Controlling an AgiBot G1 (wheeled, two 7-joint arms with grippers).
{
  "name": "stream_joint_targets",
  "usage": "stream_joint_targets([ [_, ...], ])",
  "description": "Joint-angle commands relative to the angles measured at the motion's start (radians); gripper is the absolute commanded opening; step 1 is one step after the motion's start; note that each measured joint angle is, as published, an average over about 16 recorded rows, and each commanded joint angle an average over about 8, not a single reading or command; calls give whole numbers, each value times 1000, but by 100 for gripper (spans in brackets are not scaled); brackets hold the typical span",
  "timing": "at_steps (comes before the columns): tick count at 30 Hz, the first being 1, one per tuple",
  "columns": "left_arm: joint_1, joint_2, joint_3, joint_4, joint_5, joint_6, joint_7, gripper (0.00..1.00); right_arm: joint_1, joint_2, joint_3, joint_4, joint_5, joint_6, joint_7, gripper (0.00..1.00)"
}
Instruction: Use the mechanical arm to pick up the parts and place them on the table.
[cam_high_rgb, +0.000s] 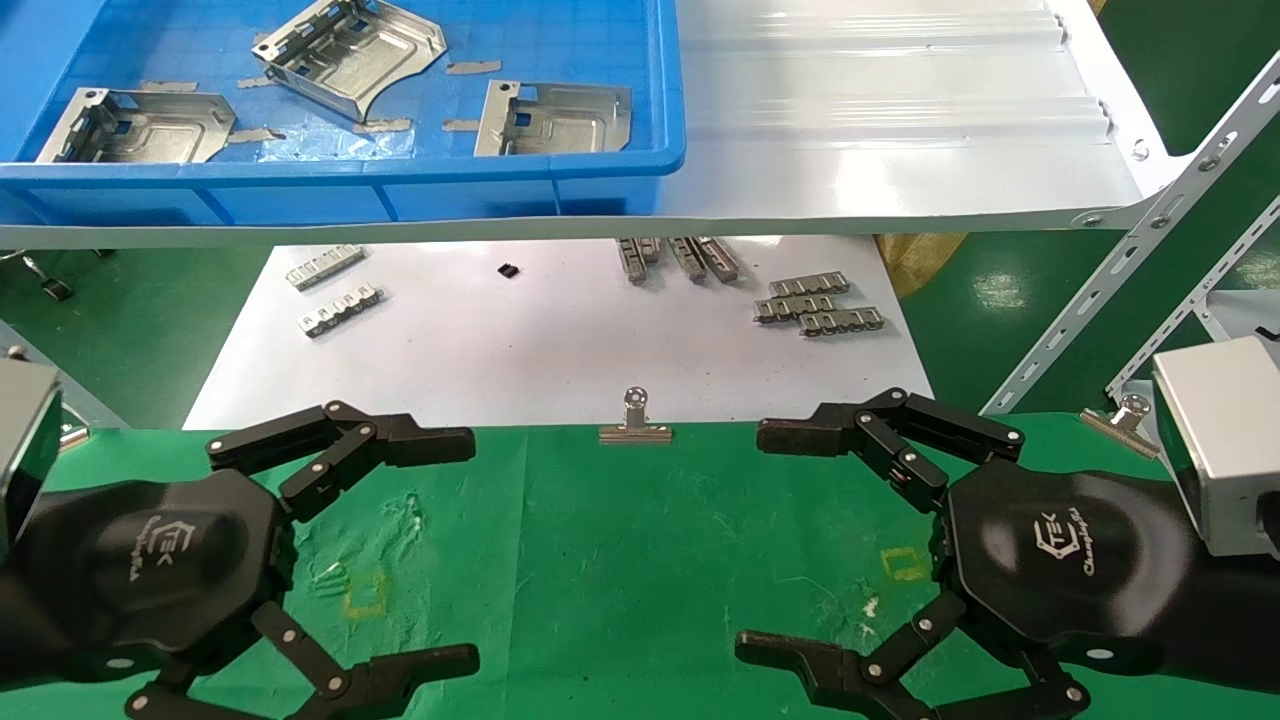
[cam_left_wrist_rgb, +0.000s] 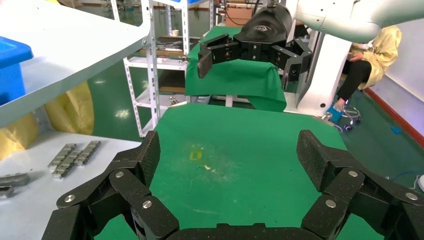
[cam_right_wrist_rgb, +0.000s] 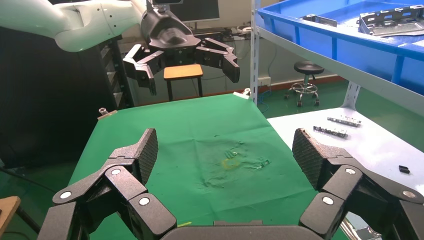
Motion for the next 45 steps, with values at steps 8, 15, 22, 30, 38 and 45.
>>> stream_joint_targets([
  [8,0,0,0,0,0,0,0,100,0,0,0,0,0,0,0,0],
  [15,0,0,0,0,0,0,0,100,0,0,0,0,0,0,0,0],
  [22,0,0,0,0,0,0,0,100,0,0,0,0,0,0,0,0],
  [30,0,0,0,0,0,0,0,100,0,0,0,0,0,0,0,0],
  [38,0,0,0,-1,0,0,0,100,0,0,0,0,0,0,0,0],
  [45,-91,24,-2,1,20,-4,6,100,0,0,0,0,0,0,0,0],
])
